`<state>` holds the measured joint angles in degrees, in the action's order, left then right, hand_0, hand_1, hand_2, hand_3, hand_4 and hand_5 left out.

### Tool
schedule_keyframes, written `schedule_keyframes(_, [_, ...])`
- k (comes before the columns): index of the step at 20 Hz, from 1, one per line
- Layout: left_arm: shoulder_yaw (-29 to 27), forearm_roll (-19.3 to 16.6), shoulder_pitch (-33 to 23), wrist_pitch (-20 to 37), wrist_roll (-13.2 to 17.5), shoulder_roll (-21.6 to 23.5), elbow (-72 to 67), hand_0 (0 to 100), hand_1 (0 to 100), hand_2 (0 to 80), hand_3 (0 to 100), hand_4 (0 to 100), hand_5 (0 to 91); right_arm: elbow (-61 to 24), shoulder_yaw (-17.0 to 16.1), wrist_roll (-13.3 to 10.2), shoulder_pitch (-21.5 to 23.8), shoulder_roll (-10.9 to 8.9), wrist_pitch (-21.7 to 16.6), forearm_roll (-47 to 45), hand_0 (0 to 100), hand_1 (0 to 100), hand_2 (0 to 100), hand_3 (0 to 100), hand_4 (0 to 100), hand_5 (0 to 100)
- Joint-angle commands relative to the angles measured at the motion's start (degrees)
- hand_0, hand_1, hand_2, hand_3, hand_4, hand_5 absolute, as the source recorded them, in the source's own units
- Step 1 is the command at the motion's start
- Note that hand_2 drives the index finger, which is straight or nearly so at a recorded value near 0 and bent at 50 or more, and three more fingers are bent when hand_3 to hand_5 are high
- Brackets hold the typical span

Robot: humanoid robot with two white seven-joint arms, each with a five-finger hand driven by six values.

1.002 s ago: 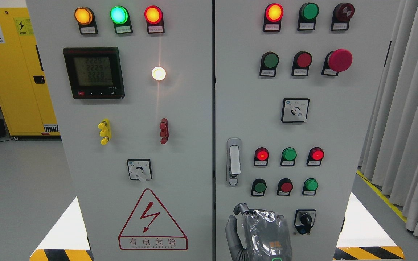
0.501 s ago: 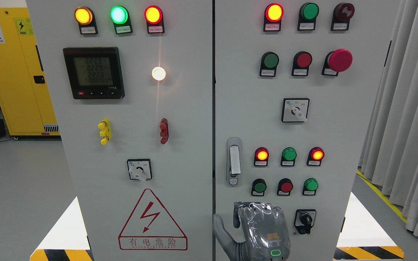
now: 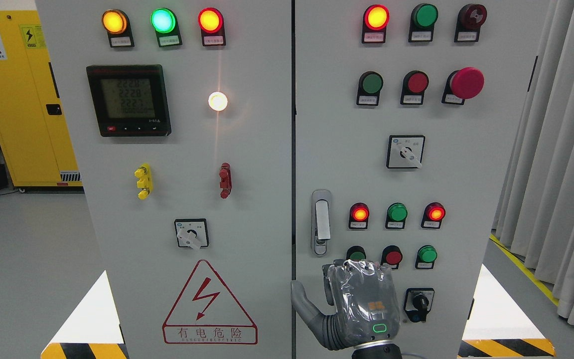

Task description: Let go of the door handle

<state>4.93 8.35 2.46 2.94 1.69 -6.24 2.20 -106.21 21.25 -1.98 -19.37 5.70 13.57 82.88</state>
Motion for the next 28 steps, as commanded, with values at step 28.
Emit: schedule_keyframes(28, [0.0, 0.0, 0.0, 0.0, 0.0, 0.0, 0.0, 12, 56, 0.0, 0, 0, 0.0, 6.8, -4.6, 0.0, -7.6, 0.01, 0.7, -0.1, 33, 28, 100, 100, 100, 100])
